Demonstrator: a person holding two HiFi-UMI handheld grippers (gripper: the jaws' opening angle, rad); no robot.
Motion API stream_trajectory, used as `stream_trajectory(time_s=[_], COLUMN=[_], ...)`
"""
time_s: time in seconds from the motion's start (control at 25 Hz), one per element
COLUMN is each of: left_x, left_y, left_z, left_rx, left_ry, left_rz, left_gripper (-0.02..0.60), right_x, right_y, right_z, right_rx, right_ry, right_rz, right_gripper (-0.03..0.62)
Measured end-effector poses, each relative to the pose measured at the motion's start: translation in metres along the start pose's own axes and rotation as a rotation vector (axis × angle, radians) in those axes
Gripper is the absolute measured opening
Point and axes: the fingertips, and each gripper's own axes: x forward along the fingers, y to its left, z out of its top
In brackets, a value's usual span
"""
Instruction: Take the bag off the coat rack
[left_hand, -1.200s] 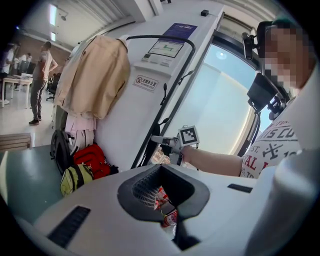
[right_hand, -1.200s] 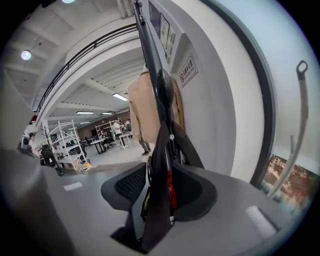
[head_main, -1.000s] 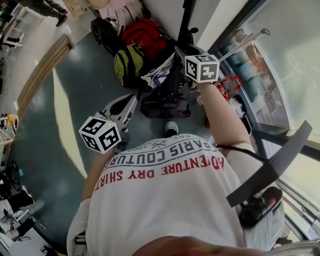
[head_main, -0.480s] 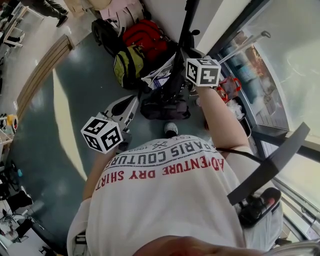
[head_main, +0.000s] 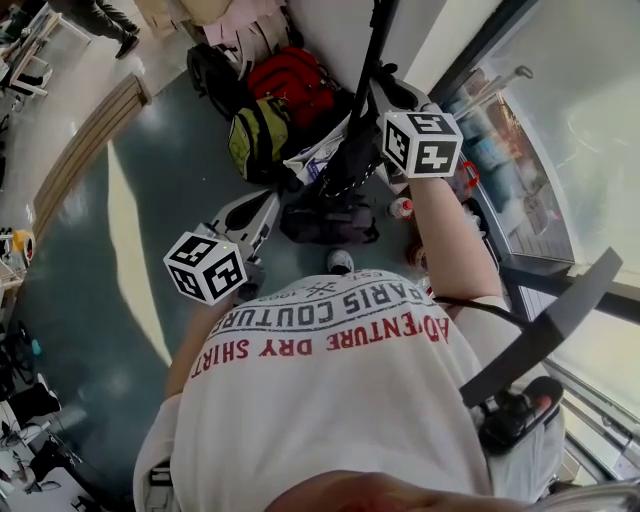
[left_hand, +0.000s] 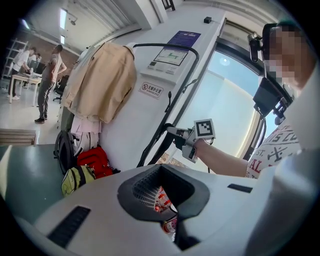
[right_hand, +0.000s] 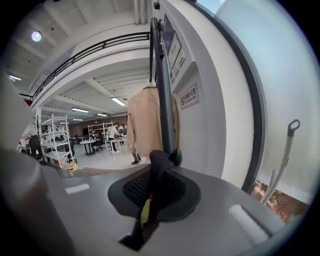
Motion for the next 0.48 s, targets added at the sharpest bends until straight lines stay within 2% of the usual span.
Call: stream_trajectory(time_s=[0.32, 0.48], left_x=[-0.017, -0.02], left_y=[-0.001, -0.006], left_z=[0.003, 0.005], left_rx=[-0.027, -0.028], left_ry=[-0.04, -0.049], left_rz=[-0.006, -0.018], left_gripper=[0.003, 0.003], right_x=[-0.061, -0.092], right_y=[0.006, 0.022], right_z=[0.076, 0.086], right_rx=[-0.034, -0.034], right_ry=[-0.18, -0.209], right_rz=[-0.004, 0.049], right_gripper=[0.009, 0.011])
